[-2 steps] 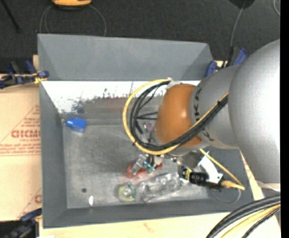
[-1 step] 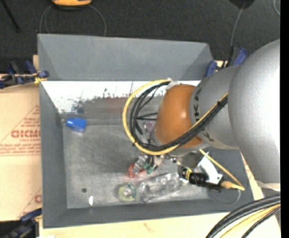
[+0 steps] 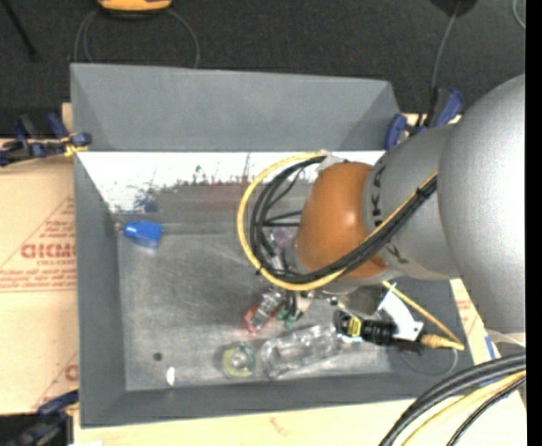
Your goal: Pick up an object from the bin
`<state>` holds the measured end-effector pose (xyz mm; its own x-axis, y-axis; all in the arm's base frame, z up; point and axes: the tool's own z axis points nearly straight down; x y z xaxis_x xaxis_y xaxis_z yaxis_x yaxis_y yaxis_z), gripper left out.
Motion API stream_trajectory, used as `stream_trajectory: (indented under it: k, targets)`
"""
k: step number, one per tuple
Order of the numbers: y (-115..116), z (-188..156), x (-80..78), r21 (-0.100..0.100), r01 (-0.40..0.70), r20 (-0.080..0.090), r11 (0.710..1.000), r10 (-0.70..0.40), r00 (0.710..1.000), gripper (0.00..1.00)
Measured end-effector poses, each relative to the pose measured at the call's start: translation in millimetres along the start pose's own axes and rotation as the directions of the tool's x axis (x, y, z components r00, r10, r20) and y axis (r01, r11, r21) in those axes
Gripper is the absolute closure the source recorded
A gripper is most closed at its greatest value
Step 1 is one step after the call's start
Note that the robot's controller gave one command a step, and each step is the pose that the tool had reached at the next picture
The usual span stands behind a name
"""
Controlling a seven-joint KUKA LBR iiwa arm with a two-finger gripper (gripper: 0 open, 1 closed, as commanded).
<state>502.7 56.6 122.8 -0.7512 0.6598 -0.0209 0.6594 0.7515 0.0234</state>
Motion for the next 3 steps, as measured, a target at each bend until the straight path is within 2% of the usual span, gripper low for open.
stream_trajectory:
  k: [1,2,3]
  targets:
    - [-4,15,-5.7,0.025,0.022,-0.021,0.999,-0.022,1.000,0.00]
    - [-27,49,-24.5,0.011,-0.039,-0.008,0.999,0.039,0.999,0.00]
    - [-27,46,-28.0,0.008,-0.041,0.002,0.999,0.041,0.999,1.00]
